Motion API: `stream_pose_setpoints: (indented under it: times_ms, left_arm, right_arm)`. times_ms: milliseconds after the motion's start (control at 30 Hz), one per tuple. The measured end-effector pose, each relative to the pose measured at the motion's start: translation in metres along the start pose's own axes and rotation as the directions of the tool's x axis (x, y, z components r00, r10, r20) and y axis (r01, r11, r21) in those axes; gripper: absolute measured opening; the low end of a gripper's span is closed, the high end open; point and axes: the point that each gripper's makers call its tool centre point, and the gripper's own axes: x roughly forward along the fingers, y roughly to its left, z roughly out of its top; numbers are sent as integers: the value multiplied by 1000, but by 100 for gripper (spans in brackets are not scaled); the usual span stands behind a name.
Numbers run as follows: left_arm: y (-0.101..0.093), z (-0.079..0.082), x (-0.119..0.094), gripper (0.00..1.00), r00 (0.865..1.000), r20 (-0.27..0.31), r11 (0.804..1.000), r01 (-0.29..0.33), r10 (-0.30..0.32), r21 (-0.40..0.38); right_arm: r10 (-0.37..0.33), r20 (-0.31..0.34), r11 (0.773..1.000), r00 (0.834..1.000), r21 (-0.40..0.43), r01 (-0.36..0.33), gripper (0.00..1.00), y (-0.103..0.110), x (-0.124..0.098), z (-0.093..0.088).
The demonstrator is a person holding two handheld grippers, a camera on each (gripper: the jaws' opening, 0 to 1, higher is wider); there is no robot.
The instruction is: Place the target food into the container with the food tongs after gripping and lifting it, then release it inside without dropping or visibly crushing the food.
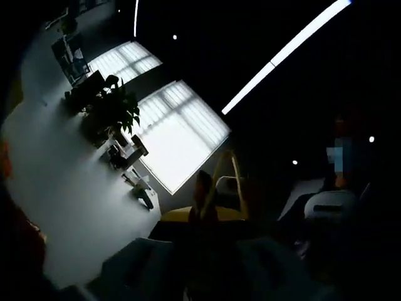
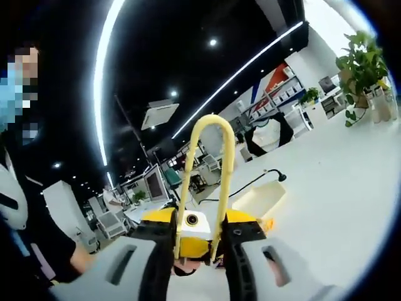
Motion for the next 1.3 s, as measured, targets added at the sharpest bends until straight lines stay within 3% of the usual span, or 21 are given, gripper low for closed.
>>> stream_pose_setpoints:
  times_ms: [100,167,300,433,533,700,867,1067,1133,1300]
  left_arm:
    - [6,6,-4,15,999,23,998,-48,48,36]
    - [3,6,-8,16,999,23,998,-45,44,36]
    - [3,15,-22,20,992,90,995,-90,85,52]
    - [-2,13,-32,25,989,97,990,-122,115,69]
    - [-21,12,-32,22,989,135,995,-75,67,59]
    - [-30,-2,-21,25,993,94,995,-75,68,64]
    - [-34,-5,-9,23,994,103,999,-46,44,14]
    - [-38,-2,-4,5,991,135,1000,-24,24,-3]
    - [-44,-1,-3,3,990,143,1000,10,-8,-12]
    - [-48,0,-2,3,987,162,999,5,-12,41]
  right_arm:
    - [-20,-3,1000,1000,-18,20,25,-1,0,0]
    - [-17,-6,1000,1000,-13,17,25,0,-1,0]
    - [-28,31,999,999,24,27,25,-7,-8,9]
    - [-40,62,998,997,55,37,25,-13,-12,15]
    - [-40,75,998,996,56,36,25,-14,-13,18]
    - [-29,79,998,996,55,24,26,-12,-11,19]
    - [-19,63,999,998,45,17,26,-9,-9,15]
    - [10,52,999,999,50,-13,27,-2,-9,12]
    - [31,57,997,998,70,-35,27,1,-9,13]
    - [54,41,995,998,81,-57,28,2,-11,14]
